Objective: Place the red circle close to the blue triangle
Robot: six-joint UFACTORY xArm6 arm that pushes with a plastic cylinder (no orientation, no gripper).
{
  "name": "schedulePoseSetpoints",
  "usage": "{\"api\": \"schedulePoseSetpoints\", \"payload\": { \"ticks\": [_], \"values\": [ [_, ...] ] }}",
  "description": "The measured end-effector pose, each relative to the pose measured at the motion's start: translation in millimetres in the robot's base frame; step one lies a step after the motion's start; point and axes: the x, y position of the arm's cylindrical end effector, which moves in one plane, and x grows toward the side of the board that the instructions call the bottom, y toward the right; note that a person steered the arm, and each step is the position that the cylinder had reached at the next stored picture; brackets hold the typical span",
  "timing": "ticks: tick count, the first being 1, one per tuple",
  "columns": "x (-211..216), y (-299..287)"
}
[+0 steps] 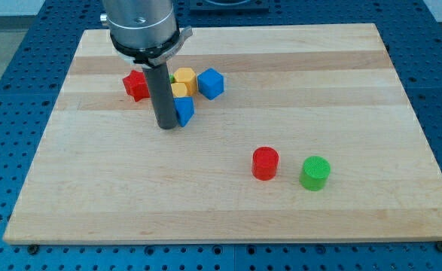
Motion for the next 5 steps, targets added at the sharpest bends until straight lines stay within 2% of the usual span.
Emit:
{"api": "schedulePoseSetpoints", "payload": {
  "ticks": [1,2,3,4,5],
  "values": [
    [10.0,1.1],
    [47.3,26.1],
    [102.7,81.8],
    [132.3,147.0],
    [112.1,218.3]
  ]
}}
